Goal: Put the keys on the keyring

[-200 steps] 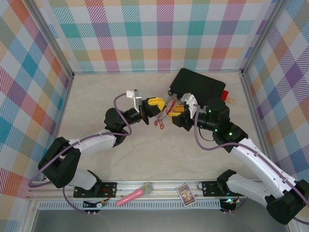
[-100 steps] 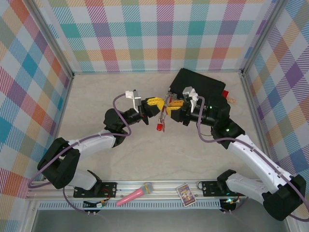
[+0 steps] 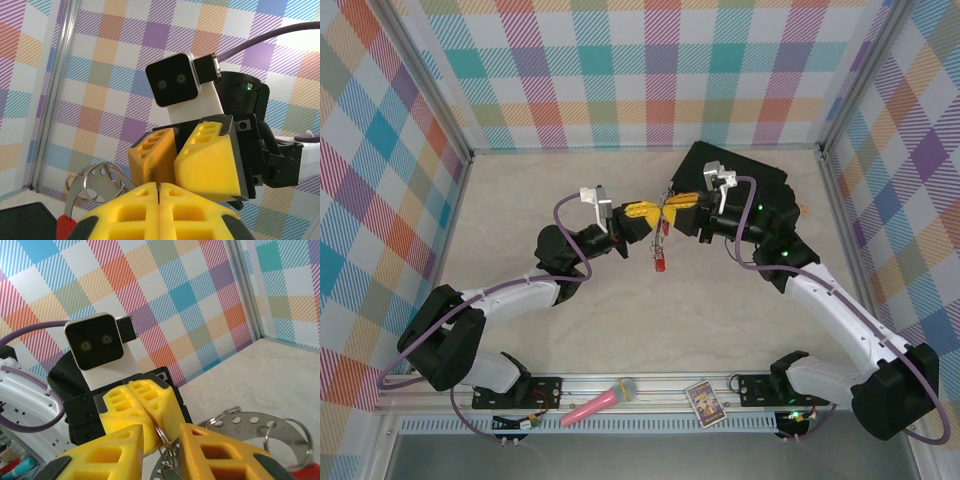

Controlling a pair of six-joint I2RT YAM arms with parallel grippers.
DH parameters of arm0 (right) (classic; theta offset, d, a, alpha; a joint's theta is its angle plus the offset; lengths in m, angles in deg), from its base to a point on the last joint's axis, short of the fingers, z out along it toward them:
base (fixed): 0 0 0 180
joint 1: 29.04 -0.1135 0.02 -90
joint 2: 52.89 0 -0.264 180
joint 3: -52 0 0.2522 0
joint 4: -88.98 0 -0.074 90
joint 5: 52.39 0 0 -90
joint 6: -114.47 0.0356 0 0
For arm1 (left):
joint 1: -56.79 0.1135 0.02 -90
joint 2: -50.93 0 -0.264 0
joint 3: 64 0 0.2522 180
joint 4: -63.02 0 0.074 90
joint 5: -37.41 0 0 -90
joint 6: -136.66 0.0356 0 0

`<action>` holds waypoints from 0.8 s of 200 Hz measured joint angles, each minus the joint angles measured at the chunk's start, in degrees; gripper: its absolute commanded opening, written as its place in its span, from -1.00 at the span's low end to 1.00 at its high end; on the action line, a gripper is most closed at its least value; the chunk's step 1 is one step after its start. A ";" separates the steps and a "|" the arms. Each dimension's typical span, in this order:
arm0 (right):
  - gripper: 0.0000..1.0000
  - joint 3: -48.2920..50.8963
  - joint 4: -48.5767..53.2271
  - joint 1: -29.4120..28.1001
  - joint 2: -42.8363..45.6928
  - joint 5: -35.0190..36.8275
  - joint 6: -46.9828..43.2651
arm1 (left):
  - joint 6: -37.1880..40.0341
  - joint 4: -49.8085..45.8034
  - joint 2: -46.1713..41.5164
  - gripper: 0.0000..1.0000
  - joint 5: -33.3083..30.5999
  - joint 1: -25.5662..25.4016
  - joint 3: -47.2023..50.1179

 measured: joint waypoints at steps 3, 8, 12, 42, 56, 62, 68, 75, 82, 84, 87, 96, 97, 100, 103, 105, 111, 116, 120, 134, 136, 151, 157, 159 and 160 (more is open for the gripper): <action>-0.54 0.00 0.00 0.00 0.00 -0.15 0.09 | -0.02 0.00 0.00 -1.00 0.00 0.00 0.00; -0.54 0.00 -0.02 0.00 0.00 -0.39 0.31 | -0.04 0.00 0.00 -1.00 0.02 0.00 0.00; -0.54 0.00 -0.04 0.00 0.00 -0.46 0.35 | -0.04 0.00 0.00 -1.00 0.02 0.00 0.00; -0.52 0.00 -0.13 0.28 -0.24 -1.29 1.01 | -0.26 0.00 -0.09 -1.00 0.02 0.00 0.00; -0.54 0.00 -0.13 0.33 -0.57 -1.68 1.01 | -0.50 0.00 -0.15 -1.00 0.00 0.00 0.00; -0.54 0.00 -0.13 0.33 -0.76 -1.95 1.09 | -0.68 0.00 -0.15 -1.00 0.00 0.00 0.00; -0.54 0.00 -0.13 0.33 -0.92 -2.10 1.16 | -0.70 0.00 -0.15 -1.00 -0.02 0.00 0.00; -0.53 0.00 -0.11 0.37 -1.16 -2.34 1.16 | -0.72 0.00 -0.15 -1.00 -0.02 0.00 0.00; -0.53 0.00 -0.11 0.37 -1.31 -2.54 1.16 | -0.74 0.00 -0.15 -1.00 -0.02 0.00 0.00; -0.53 0.00 -0.09 0.37 -1.36 -2.56 1.16 | -0.76 0.00 -0.17 -1.00 -0.02 0.00 0.00; -0.53 0.00 -0.07 0.37 -1.42 -2.64 1.16 | -0.79 0.00 -0.17 -1.00 -0.02 0.00 0.00; -0.53 0.00 -0.07 0.37 -1.57 -2.89 1.16 | -0.90 0.02 -0.20 -1.00 -0.02 0.00 0.00; -0.53 0.00 -0.07 0.37 -1.60 -2.93 1.14 | -0.90 0.00 -0.20 -1.00 -0.02 0.00 0.00; -0.54 0.00 -0.07 0.37 -1.62 -2.95 1.16 | -0.90 0.00 -0.20 -1.00 -0.02 0.00 0.00; -0.56 0.00 -0.04 0.37 -1.64 -2.97 1.14 | -0.90 0.02 -0.22 -1.00 -0.02 0.00 0.00; -0.56 0.00 -0.04 0.37 -1.68 -3.06 1.16 | -0.90 0.00 -0.22 -1.00 -0.02 0.00 0.00; -0.61 0.00 -0.04 0.37 -1.73 -3.15 1.14 | -0.90 0.00 -0.22 -1.00 -0.04 0.00 0.00; -0.66 0.00 -0.04 0.37 -1.75 -3.28 1.11 | -0.90 0.00 -0.22 -1.00 -0.02 0.00 0.00; -0.70 0.00 -0.04 0.37 -1.77 -3.37 1.18 | -0.90 0.00 -0.20 -1.00 -0.04 0.00 0.00; -0.87 0.00 -0.07 0.44 -1.77 -3.50 1.20 | -0.94 0.04 -0.22 -1.00 -0.17 0.00 0.00; -0.90 0.00 -0.07 0.46 -1.77 -3.52 1.03 | -0.94 0.04 -0.22 -1.00 -0.17 0.00 0.00; -1.00 0.00 0.02 0.70 -1.75 -3.78 0.87 | -1.16 -0.02 -0.20 -1.00 -0.48 0.00 -0.02; -1.00 0.00 0.09 0.70 -1.75 -3.78 0.70 | -1.20 -0.02 -0.20 -1.00 -0.63 0.00 -0.02; -1.00 0.00 0.11 0.72 -1.75 -3.78 0.70 | -1.22 -0.02 -0.20 -1.00 -0.61 0.00 -0.02; -1.00 0.00 0.09 0.72 -1.75 -3.80 0.70 | -1.25 -0.02 -0.20 -1.00 -0.59 0.00 -0.02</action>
